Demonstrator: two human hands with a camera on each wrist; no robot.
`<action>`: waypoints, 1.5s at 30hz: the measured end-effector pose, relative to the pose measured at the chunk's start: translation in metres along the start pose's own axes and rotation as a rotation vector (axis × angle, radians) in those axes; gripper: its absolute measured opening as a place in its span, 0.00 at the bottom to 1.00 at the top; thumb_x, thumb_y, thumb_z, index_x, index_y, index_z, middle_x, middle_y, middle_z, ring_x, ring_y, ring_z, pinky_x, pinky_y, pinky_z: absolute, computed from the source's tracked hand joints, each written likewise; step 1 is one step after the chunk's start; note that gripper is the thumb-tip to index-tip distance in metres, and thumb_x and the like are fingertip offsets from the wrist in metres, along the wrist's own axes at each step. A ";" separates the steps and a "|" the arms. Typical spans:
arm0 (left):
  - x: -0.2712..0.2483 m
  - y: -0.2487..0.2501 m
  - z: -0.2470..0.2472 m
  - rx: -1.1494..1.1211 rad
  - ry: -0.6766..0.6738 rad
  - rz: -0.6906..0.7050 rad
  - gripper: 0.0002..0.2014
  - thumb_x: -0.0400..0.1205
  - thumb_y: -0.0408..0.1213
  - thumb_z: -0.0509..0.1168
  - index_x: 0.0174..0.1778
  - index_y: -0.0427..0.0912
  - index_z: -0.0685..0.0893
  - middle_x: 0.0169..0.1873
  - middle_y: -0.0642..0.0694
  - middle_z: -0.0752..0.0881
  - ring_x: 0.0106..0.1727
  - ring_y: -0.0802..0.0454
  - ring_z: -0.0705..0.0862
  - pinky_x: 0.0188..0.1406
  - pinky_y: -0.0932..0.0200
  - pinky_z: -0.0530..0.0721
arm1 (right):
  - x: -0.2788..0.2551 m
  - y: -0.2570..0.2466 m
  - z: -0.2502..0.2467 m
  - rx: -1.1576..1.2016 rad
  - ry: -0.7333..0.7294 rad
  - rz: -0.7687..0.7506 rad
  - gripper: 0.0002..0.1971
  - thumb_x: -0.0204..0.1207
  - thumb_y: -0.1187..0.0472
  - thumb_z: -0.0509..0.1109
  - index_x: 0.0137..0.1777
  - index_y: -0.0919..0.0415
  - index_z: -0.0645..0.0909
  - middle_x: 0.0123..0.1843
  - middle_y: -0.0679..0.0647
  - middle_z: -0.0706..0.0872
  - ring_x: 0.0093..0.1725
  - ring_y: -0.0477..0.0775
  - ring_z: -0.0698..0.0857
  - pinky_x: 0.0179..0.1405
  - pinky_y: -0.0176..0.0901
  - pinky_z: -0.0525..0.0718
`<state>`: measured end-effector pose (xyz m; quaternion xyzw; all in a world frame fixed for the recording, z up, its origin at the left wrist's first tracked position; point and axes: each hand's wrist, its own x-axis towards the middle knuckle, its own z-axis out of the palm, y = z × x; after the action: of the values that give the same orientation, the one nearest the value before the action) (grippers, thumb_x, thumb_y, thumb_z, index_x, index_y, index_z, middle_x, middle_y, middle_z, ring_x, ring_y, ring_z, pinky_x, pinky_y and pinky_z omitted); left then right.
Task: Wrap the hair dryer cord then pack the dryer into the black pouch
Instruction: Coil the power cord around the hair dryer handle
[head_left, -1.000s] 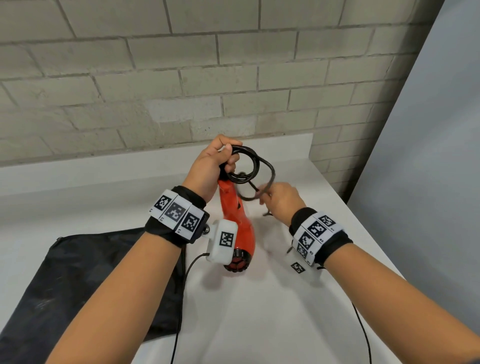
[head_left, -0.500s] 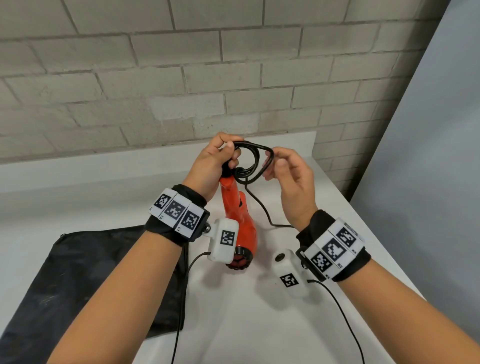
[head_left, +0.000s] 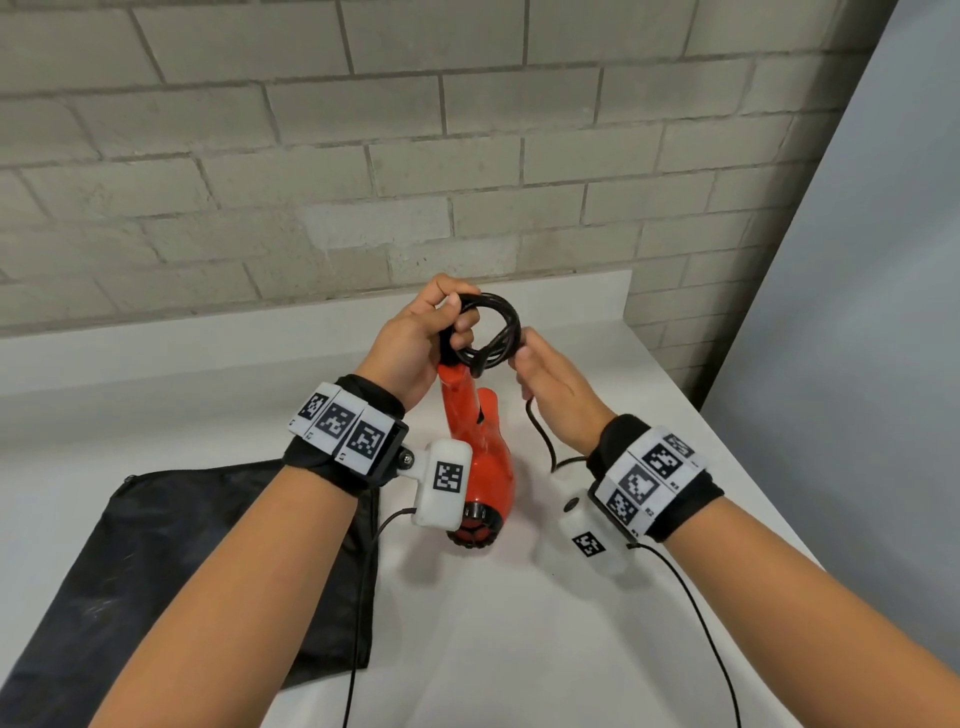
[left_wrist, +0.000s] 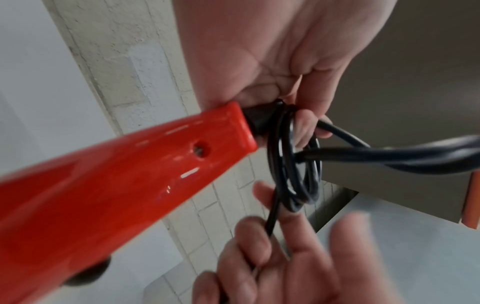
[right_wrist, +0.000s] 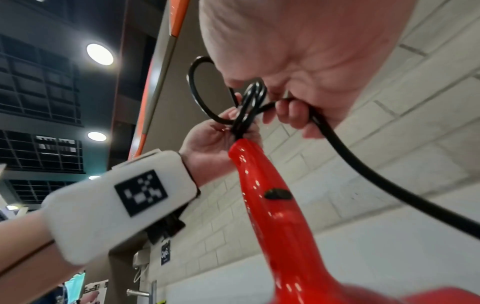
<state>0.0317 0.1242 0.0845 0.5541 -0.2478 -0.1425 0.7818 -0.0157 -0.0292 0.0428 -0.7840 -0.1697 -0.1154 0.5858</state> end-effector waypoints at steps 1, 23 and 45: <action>0.001 0.000 -0.001 -0.015 0.004 -0.006 0.13 0.79 0.35 0.53 0.37 0.49 0.81 0.22 0.56 0.74 0.23 0.60 0.69 0.25 0.70 0.72 | -0.003 0.004 -0.001 -0.040 0.036 -0.007 0.12 0.82 0.53 0.53 0.54 0.58 0.74 0.34 0.39 0.72 0.31 0.30 0.75 0.37 0.23 0.72; 0.001 0.003 0.014 0.021 0.016 -0.060 0.13 0.84 0.39 0.50 0.38 0.44 0.75 0.18 0.57 0.72 0.19 0.62 0.67 0.24 0.70 0.71 | 0.009 -0.004 -0.006 -0.016 -0.040 0.011 0.13 0.78 0.69 0.63 0.45 0.47 0.79 0.46 0.42 0.84 0.53 0.42 0.83 0.68 0.46 0.75; -0.004 0.005 0.024 0.301 -0.026 -0.048 0.10 0.81 0.24 0.55 0.41 0.39 0.79 0.14 0.59 0.78 0.15 0.66 0.71 0.21 0.76 0.67 | 0.025 0.008 -0.029 -0.382 0.106 0.131 0.22 0.76 0.78 0.55 0.63 0.59 0.79 0.53 0.55 0.78 0.51 0.48 0.77 0.50 0.24 0.72</action>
<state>0.0146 0.1090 0.0950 0.6688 -0.2632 -0.1298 0.6831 0.0114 -0.0554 0.0535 -0.8830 -0.0626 -0.1481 0.4410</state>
